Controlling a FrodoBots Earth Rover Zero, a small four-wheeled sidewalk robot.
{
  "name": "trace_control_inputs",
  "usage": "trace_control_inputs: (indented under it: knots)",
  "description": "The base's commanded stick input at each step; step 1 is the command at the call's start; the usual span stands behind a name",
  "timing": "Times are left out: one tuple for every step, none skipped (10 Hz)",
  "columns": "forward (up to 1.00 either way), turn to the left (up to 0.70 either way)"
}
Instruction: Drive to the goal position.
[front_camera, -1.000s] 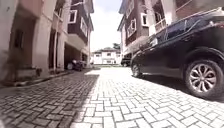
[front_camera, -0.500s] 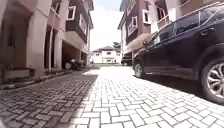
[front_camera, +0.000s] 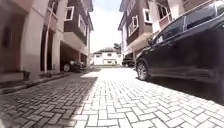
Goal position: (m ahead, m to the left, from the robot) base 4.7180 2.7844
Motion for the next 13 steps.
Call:
trace_control_inputs:
  knots:
    - [0.85, 0.00]
    - [0.85, 0.00]
    - [0.85, 0.00]
    - [0.85, 0.00]
    - [0.85, 0.00]
    - [0.85, 0.00]
    - [0.85, 0.00]
    - [0.85, 0.00]
    - [0.85, 0.07]
    - [0.85, 0.21]
    - [0.85, 0.08]
    - [0.85, 0.00]
    - [0.85, 0.00]
